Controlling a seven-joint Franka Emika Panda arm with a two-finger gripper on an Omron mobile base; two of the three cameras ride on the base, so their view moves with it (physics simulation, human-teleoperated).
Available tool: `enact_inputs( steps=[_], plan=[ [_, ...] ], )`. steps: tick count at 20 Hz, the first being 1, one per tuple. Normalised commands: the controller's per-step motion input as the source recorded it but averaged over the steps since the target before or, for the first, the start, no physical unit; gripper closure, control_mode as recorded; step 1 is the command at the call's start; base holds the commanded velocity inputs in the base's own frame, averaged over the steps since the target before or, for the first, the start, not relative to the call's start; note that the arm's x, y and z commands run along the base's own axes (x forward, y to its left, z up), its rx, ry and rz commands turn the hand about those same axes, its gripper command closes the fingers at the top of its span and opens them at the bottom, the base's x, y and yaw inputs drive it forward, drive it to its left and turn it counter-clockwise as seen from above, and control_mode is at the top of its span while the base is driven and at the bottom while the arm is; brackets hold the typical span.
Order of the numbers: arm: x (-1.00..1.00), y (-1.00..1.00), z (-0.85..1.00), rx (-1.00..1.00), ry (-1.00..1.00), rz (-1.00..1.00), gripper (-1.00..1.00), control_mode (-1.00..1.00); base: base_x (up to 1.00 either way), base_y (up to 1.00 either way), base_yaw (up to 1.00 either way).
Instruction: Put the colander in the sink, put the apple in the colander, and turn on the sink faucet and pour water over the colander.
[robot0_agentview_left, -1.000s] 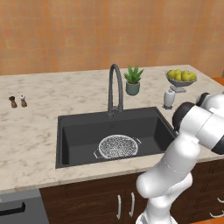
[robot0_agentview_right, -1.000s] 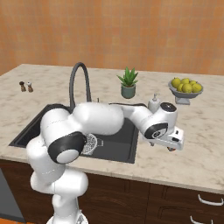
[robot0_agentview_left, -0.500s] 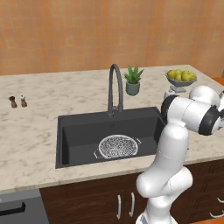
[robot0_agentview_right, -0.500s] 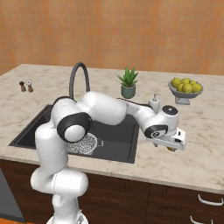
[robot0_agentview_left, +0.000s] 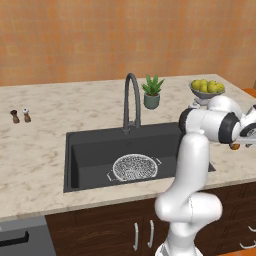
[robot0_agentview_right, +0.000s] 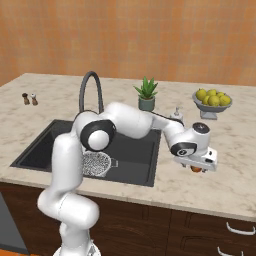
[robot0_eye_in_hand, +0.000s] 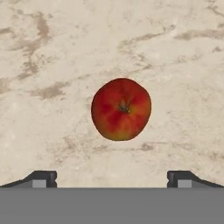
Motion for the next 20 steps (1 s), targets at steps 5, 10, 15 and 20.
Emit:
enact_inputs(
  steps=[5,10,15,20],
  plan=[
    [0.37,-0.07,-0.22,0.0,0.02,0.0,-1.0,-1.0,0.0,0.0,0.0],
    [0.37,0.0,-0.27,0.0,0.03,0.0,-1.0,-1.0,0.0,0.0,0.0],
    [0.23,-0.03,-0.25,0.0,0.01,0.0,-1.0,-1.0,0.0,0.0,0.0],
    [0.0,0.0,-0.16,0.0,0.03,0.0,1.0,-1.0,0.0,0.0,0.0]
  ],
)
